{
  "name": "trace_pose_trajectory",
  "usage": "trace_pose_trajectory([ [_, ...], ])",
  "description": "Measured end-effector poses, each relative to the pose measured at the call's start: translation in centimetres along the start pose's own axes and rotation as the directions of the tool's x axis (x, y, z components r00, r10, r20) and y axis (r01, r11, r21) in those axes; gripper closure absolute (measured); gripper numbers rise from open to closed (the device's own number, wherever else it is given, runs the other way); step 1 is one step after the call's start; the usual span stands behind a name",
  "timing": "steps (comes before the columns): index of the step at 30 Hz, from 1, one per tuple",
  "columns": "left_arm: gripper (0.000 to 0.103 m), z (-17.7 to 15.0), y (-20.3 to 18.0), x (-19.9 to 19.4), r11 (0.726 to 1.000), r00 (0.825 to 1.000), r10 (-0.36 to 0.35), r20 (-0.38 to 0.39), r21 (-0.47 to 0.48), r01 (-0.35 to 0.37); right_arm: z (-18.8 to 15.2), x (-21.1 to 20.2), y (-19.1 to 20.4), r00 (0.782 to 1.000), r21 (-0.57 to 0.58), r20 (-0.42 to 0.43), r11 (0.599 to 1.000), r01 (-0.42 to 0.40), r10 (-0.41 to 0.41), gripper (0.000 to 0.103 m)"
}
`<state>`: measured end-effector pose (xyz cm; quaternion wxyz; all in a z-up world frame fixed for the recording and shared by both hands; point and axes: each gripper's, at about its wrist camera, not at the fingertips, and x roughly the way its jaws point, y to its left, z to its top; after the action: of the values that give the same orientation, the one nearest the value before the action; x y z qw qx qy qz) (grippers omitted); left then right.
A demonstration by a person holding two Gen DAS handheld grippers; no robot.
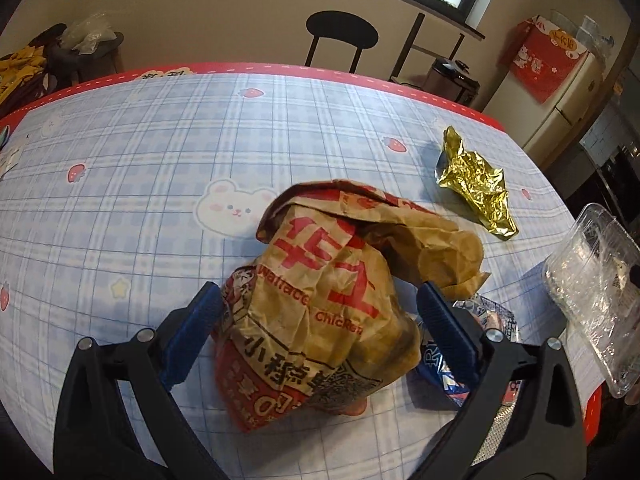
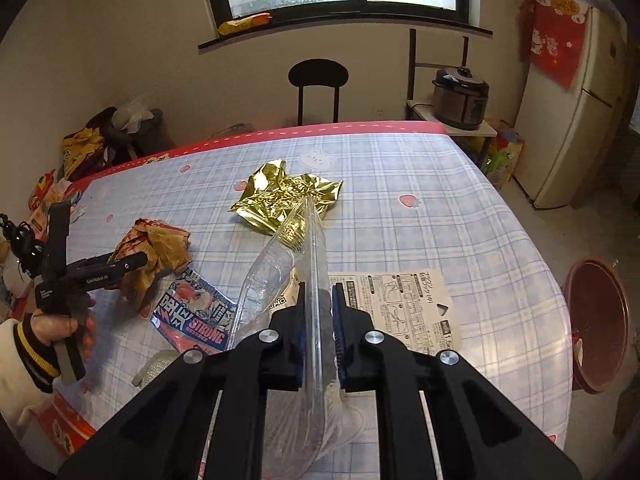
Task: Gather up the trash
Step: 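Grasp the brown paper food bag with the left tool while right holds the container, then carry the clear container with the right tool and drop it into the bin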
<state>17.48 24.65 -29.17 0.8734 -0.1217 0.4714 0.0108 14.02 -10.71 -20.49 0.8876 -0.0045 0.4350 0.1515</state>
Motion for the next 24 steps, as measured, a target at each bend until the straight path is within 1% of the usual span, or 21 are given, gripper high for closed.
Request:
trace_pose_trajectory([
  [2, 0.007, -0.5, -0.2, 0.4, 0.999, 1.0, 0.028, 0.011, 0.016, -0.029, -0.1, -0.3, -0.5, 1.0, 0.01, 0.002, 1.0, 0.01, -0.01, 0.091],
  [5, 0.007, -0.6, -0.3, 0.6, 0.999, 0.999, 0.046, 0.015, 0.015, -0.046, -0.3, -0.6, -1.0, 1.0, 0.017, 0.005, 1.0, 0.022, -0.022, 0.091],
  [6, 0.009, -0.6, -0.3, 0.6, 0.999, 0.999, 0.051, 0.016, 0.015, -0.051, -0.3, -0.7, -1.0, 1.0, 0.018, 0.006, 1.0, 0.025, -0.025, 0.091],
  [7, 0.013, -0.7, -0.5, 0.4, 0.998, 0.998, 0.061, 0.019, 0.023, -0.062, -0.4, -0.7, -1.2, 1.0, 0.02, 0.007, 0.999, 0.029, -0.029, 0.091],
  [10, 0.018, -1.1, -1.1, -0.4, 0.995, 0.996, 0.084, 0.035, 0.059, -0.086, -0.3, -1.1, -1.5, 0.999, 0.023, 0.016, 0.999, 0.043, -0.043, 0.091],
  [12, 0.02, -1.3, -1.1, -1.0, 0.994, 0.995, 0.088, 0.041, 0.061, -0.09, -0.2, -1.3, -1.7, 0.998, 0.018, 0.024, 0.998, 0.052, -0.052, 0.091],
  [18, 0.02, -2.5, -0.4, -4.4, 0.996, 0.994, 0.089, 0.067, 0.016, -0.09, -0.1, -1.9, -2.0, 0.999, 0.02, 0.042, 0.999, 0.032, -0.032, 0.091],
  [24, 0.02, -4.1, -1.0, -9.4, 0.995, 0.989, 0.091, 0.117, -0.041, -0.086, -0.2, -2.8, -2.7, 0.998, 0.028, 0.059, 1.0, -0.008, 0.006, 0.091],
])
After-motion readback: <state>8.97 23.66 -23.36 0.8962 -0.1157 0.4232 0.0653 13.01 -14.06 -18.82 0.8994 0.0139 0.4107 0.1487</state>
